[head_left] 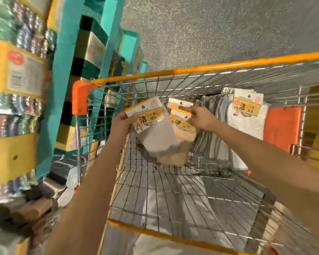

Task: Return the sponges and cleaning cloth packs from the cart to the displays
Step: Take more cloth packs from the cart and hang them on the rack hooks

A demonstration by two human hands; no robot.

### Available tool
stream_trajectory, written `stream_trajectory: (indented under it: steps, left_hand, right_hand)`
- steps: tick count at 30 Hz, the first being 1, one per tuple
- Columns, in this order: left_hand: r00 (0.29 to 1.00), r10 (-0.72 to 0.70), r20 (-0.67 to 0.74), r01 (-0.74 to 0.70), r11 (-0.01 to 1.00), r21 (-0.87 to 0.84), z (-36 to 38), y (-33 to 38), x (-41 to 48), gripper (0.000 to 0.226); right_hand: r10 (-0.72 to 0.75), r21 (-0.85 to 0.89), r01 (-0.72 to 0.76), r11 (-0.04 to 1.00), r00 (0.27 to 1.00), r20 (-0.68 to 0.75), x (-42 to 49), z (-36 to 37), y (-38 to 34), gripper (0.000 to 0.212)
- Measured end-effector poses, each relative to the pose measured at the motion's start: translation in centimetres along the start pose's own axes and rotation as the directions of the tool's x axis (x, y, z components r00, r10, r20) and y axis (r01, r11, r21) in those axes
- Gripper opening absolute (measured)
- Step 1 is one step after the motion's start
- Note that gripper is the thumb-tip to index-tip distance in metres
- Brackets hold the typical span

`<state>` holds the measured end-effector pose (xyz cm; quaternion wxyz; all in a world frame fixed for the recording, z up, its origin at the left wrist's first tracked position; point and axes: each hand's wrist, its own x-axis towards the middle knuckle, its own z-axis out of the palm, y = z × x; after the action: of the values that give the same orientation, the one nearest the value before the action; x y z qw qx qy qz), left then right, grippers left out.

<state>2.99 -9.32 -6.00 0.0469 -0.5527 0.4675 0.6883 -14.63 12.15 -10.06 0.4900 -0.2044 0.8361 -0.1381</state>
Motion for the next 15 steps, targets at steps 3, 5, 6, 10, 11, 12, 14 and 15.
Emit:
stream_trajectory:
  steps: [3,5,6,10,11,12,14,15]
  left_hand:
    - [0.996,0.046,0.08,-0.052,0.996,0.067,0.3,2.6,-1.7,0.015]
    - [0.987,0.086,0.133,-0.099,0.991,0.09,0.5,4.2,-3.6,0.016]
    - [0.981,0.108,0.161,-0.126,0.987,0.104,0.8,5.0,-4.6,0.016]
    - [0.943,0.197,0.267,-0.249,0.952,0.176,0.9,8.1,-8.4,0.02]
    - [0.929,0.218,0.299,-0.278,0.944,0.175,0.6,9.0,-9.4,0.023]
    - [0.92,0.235,0.313,-0.296,0.941,0.162,0.6,9.8,-10.4,0.024]
    - [0.912,0.273,0.308,-0.329,0.932,0.149,0.2,11.3,-12.8,0.03]
    - [0.907,0.296,0.299,-0.353,0.923,0.155,0.0,11.9,-14.0,0.03]
  right_hand:
    - [-0.074,0.041,0.077,0.996,0.995,-0.06,-4.4,-1.7,-0.7,0.018]
    - [-0.106,0.088,0.116,0.989,0.988,-0.111,-7.5,-2.9,-1.2,0.013]
    - [-0.107,0.105,0.121,0.987,0.986,-0.128,-8.6,-3.6,-1.4,0.01]
    - [-0.102,0.155,0.14,0.978,0.968,-0.229,-13.1,-7.3,-2.7,0.026]
    - [-0.114,0.165,0.159,0.973,0.961,-0.253,-14.3,-8.4,-3.2,0.027]
    - [-0.128,0.162,0.176,0.971,0.955,-0.269,-15.4,-9.5,-3.8,0.024]
    - [-0.168,0.145,0.219,0.965,0.938,-0.302,-18.1,-11.4,-5.0,0.018]
    - [-0.191,0.148,0.247,0.958,0.93,-0.315,-19.3,-12.2,-5.6,0.017]
